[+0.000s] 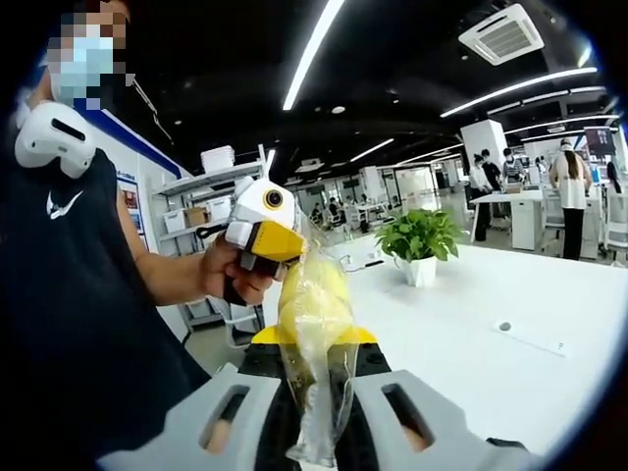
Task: Compare the silicone blocks by pressing each to a similar depth, holding the contact briefly, and releasing to observe deformation and rebound differences across the visible hardness samples.
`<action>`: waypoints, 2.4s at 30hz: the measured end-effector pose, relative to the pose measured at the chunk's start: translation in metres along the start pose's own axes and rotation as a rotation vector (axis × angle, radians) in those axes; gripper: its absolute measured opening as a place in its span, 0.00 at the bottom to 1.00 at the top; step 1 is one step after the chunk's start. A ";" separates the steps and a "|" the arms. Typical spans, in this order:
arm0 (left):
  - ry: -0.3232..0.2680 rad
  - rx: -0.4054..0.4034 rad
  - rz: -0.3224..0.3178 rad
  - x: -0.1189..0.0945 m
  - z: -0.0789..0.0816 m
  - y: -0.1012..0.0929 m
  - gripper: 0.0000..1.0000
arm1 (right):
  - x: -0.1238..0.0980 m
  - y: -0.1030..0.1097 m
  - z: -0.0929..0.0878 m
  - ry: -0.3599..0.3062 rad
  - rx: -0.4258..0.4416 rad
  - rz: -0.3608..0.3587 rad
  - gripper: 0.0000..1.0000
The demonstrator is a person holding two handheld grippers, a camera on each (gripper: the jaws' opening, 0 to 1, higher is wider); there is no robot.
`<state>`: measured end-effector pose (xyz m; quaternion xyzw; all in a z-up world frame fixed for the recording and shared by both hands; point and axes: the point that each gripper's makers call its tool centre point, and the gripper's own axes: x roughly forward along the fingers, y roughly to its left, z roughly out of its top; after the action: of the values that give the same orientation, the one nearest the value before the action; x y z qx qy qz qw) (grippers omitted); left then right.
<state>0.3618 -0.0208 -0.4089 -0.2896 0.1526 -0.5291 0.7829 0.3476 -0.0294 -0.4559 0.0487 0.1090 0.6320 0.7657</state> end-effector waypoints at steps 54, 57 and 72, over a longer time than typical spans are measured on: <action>-0.037 -0.044 -0.039 0.013 0.001 -0.006 0.00 | -0.055 -0.044 -0.014 -0.039 -0.064 -0.288 0.96; -0.034 -0.049 -0.038 0.015 -0.001 -0.004 0.00 | -0.064 -0.047 -0.017 -0.043 -0.061 -0.318 0.96; -0.044 -0.145 -0.028 0.024 -0.024 0.012 0.00 | -0.120 -0.061 -0.062 0.013 -0.038 -0.492 0.96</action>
<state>0.3670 -0.0462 -0.4333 -0.3592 0.1692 -0.5209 0.7556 0.3700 -0.1631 -0.5165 0.0022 0.1104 0.4287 0.8967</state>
